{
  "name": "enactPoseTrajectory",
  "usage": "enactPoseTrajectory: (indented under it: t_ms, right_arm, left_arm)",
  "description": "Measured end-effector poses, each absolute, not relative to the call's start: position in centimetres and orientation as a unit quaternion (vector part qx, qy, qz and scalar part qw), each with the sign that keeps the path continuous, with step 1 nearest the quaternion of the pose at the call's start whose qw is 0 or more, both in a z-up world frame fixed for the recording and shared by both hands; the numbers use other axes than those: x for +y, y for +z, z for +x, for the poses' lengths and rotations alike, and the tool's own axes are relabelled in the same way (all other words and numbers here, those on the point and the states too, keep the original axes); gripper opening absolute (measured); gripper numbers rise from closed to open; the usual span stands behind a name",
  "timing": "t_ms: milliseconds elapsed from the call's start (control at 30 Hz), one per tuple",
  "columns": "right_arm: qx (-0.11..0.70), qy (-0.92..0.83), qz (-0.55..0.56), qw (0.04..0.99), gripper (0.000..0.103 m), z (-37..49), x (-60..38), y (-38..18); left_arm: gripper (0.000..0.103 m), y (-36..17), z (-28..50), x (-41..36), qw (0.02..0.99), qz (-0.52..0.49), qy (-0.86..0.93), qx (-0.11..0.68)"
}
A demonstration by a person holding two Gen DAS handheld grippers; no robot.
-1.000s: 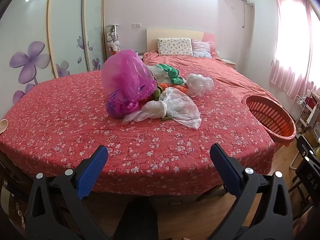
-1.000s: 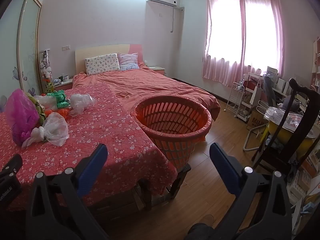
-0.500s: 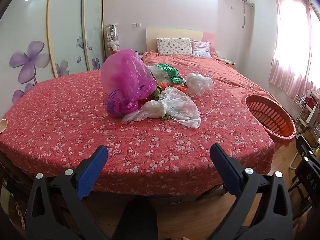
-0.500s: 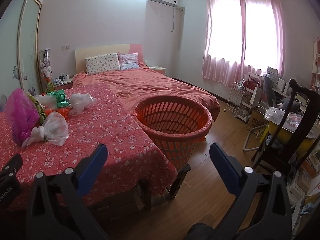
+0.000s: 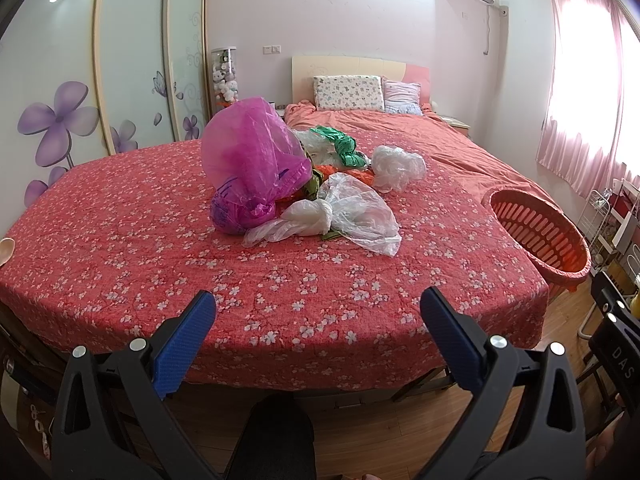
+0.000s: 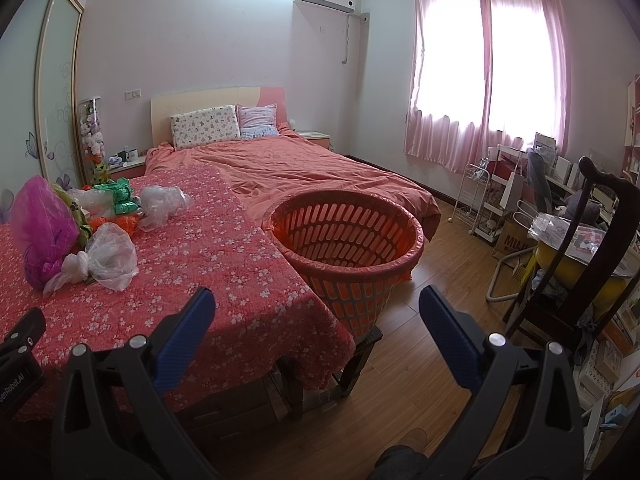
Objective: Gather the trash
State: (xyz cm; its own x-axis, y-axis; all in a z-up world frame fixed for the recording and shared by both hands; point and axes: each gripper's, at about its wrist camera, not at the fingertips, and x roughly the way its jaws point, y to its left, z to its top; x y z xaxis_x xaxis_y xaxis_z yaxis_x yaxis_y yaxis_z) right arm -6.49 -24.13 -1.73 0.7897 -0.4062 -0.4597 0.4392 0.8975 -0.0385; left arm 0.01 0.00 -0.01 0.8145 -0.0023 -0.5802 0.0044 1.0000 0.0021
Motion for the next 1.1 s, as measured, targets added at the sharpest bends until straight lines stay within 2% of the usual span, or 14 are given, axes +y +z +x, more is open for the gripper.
enactPoseTrajectory:
  t_ms: [1100]
  right_arm:
    - [0.236,-0.224,0.035,0.945,0.099,-6.56,-24.21,-1.67]
  left_arm:
    - [0.101,-0.02,0.04,0.02,0.952,0.001,-0.002,0.305]
